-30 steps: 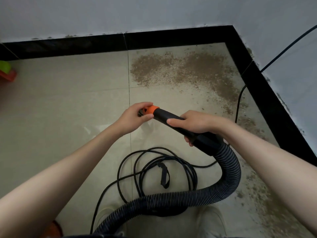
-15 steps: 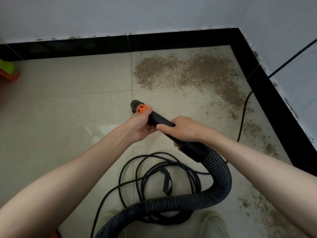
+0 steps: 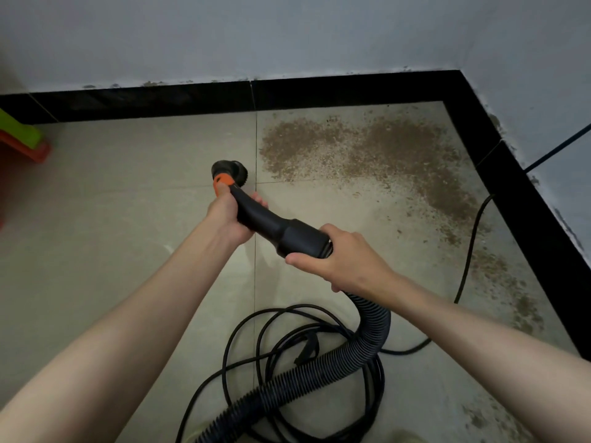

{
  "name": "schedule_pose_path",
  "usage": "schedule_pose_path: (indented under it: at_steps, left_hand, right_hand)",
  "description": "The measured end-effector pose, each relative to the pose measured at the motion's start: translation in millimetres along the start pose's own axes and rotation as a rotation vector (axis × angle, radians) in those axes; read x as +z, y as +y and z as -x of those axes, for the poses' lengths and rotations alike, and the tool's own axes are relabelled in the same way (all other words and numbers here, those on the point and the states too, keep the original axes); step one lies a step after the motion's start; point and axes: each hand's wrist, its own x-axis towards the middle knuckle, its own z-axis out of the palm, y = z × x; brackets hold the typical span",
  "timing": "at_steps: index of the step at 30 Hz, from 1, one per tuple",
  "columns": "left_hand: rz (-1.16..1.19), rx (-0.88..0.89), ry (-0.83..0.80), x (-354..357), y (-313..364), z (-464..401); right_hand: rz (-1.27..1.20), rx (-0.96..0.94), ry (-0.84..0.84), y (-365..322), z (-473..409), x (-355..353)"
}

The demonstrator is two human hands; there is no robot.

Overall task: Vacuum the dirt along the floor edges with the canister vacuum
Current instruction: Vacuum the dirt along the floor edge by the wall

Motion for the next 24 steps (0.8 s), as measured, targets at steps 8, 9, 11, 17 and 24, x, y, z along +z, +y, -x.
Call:
schedule_pose_path:
  at_steps: [8,9,11,17,24]
  left_hand:
    - [-0.033,-0.025,0.045,9.8,15.0,-36.1]
    - [0.014,-0.041,-0.023,10.5,17.7,-41.5]
    - [0.048,-0.053,-0.118,13.9,23.8,-55.0]
    - [-0.026,-0.018,-0.181,37.8,44.0,-100.1]
    - [-0.128,0.026,-0.140,54.1,52.9,-156.5]
  right_hand:
    - [-0.304,0.011,-0.172,-18.1,-48.4,-6.0]
    - [-0.337,0.027,-0.216,-17.4,-57.2,-7.7]
    - [-0.407,0.064,-0.300,-15.8,-75.3,-11.5]
    - [-0.543,0.109,-0.292,-5.2,-124.3,-4.4]
    - [-0.357,0.020,-0.006,7.4,-170.6,22.7]
